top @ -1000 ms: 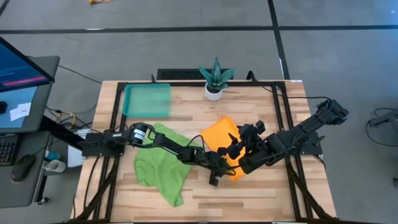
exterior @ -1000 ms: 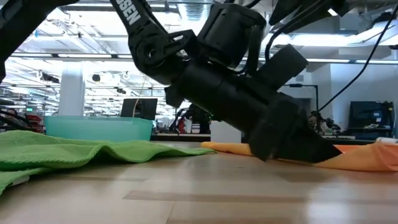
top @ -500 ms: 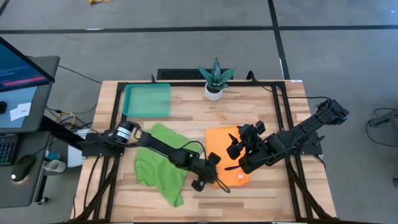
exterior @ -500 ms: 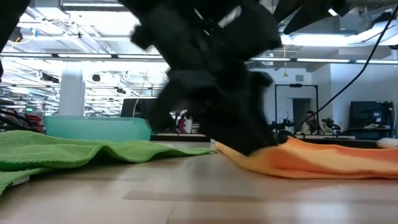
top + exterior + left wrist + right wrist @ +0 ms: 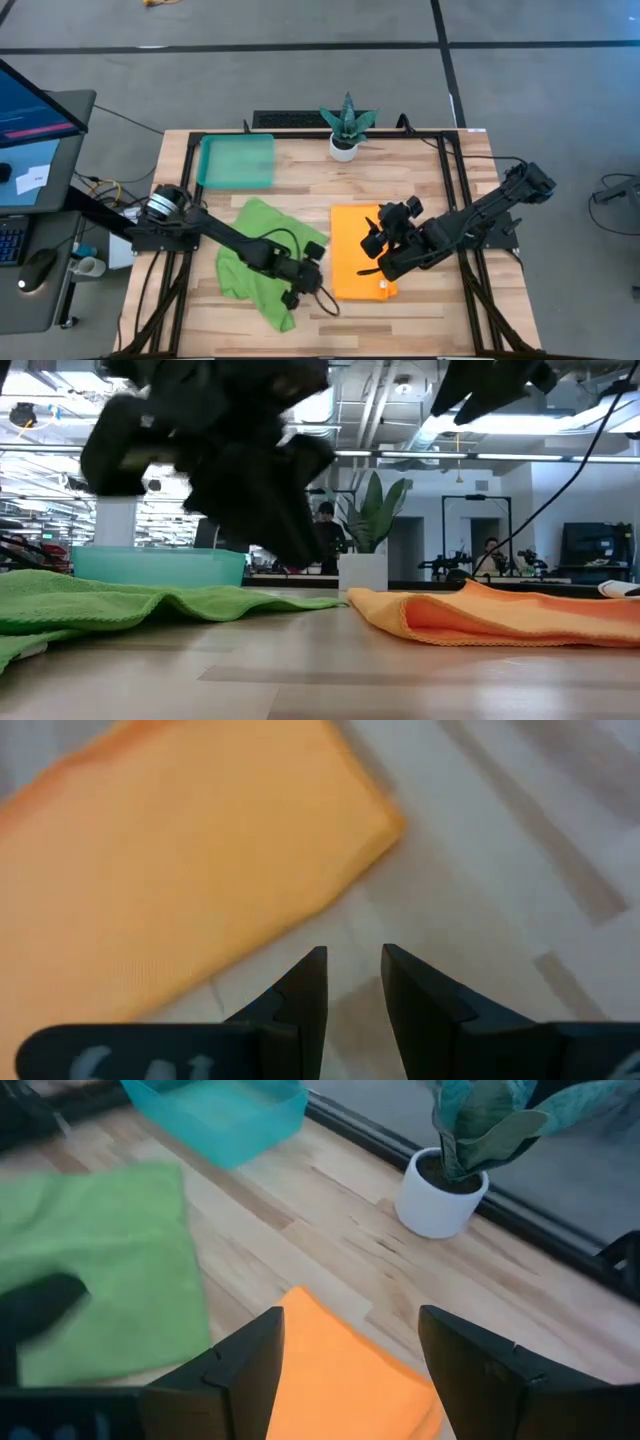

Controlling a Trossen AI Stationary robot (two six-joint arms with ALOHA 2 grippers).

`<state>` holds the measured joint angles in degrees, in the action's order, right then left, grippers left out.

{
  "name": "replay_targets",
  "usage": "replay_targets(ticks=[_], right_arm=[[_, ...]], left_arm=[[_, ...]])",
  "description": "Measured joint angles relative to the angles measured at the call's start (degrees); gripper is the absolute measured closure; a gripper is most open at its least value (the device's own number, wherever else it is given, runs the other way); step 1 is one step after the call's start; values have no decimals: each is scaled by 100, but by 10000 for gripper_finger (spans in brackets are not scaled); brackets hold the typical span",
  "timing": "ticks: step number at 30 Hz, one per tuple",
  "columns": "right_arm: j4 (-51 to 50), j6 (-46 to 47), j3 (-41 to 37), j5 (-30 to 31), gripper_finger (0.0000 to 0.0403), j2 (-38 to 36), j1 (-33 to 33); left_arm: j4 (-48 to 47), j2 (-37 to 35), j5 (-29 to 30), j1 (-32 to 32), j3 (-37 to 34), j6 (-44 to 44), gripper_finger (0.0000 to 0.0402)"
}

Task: Roll microfiber towels into tight, uniform cylinder then place into a basket
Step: Fold the yellow microfiber cloth

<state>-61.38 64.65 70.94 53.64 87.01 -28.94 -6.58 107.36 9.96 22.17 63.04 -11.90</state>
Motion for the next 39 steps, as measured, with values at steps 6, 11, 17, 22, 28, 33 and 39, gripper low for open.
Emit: replay_targets(ticks=[6, 11, 17, 22, 28, 33, 39], right_arm=[[28, -203, 2, -138, 148, 462, 318], [9, -474, -2, -999, 148, 684, 776], [-94, -463, -2, -1284, 148, 712, 1130], [-453, -309, -2, -1149, 148, 703, 1127], [-776, 119, -2, -1062, 148, 701, 1085], [-855, 239, -2, -1005, 148, 699, 1046], [-855, 242, -1, -1005, 148, 697, 1054]], left_arm=[[2526, -536, 282, -4, -1296, 194, 310], [4241, -551, 292, 0, -1781, 193, 310], [4433, -29, 406, -4, -1641, 317, 310], [4401, 632, 353, -4, -1091, 64, 310], [4065, 1177, 17, -4, -442, 107, 310], [3756, 1501, -187, -46, -125, 382, 310], [3566, 1649, -517, -126, -30, 763, 310]])
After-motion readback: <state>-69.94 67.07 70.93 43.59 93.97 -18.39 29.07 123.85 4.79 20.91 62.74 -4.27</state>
